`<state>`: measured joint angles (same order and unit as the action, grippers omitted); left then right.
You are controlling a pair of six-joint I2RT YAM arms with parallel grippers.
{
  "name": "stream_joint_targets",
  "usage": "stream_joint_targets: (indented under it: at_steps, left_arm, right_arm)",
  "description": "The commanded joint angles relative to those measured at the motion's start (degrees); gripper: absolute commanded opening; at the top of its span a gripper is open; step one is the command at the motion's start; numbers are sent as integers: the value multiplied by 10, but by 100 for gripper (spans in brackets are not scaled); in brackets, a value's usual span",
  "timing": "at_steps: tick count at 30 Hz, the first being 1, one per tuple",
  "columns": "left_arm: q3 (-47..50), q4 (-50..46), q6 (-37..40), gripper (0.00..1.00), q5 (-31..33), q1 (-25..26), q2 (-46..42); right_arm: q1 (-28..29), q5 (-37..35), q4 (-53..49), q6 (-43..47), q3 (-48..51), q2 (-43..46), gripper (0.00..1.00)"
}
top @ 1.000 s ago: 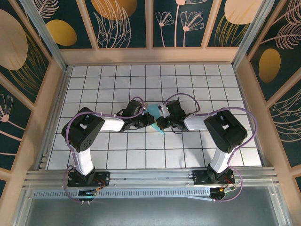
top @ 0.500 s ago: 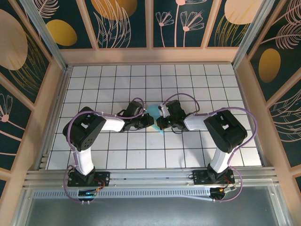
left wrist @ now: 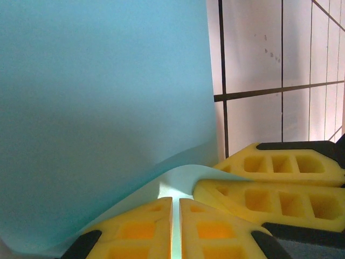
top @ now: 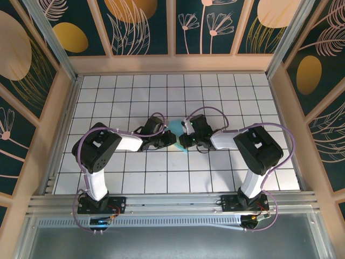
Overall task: Fold a paper plane with a square sheet of paper (fold left side to right side)
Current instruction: Third fold the triangle at the center of the table.
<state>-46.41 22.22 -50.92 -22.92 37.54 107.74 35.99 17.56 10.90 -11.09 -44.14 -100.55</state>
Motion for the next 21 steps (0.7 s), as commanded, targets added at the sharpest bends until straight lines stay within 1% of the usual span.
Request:
stream_joint_targets:
  at_steps: [1,6,12,17,21]
  left_arm:
    - [20,-55,5,12,26,4,11]
    - [14,-70,1,12,24,4,16]
    - [16,-76,-7,11,30,4,25]
    - [16,-77,-8,11,31,4,28]
    - [17,-75,-10,11,32,4,26]
  right_arm:
    - [5,-18,-70,0,-22,-18,10]
    - [4,-24,-119,11,-70,-11,15]
    - [-1,-29,-136,8,-82,9,21]
    - [-18,-39,-161,-1,-80,53,33]
    - [-43,-21,-185,-14,-60,112,37]
